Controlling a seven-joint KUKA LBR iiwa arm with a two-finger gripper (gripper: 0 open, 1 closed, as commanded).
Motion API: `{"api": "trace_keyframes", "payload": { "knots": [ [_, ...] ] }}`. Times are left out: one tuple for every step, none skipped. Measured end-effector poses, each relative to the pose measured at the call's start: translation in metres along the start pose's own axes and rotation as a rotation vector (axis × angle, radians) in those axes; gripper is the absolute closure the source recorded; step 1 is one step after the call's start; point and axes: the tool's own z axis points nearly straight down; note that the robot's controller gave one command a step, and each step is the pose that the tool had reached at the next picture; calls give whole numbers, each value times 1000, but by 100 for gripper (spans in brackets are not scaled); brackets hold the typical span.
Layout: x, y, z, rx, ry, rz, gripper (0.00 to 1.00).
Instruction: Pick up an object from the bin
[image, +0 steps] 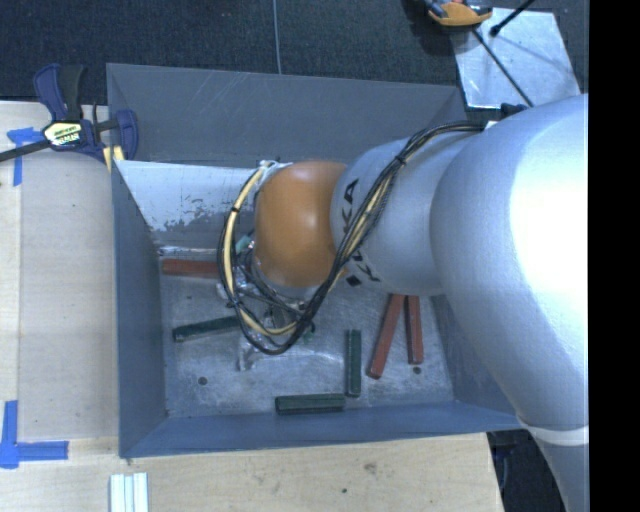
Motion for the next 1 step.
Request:
{"api": "trace_keyframes", "payload": {
  "knots": [
    [-4, 0, -3, -2, -14, 1, 100]
  ]
}}
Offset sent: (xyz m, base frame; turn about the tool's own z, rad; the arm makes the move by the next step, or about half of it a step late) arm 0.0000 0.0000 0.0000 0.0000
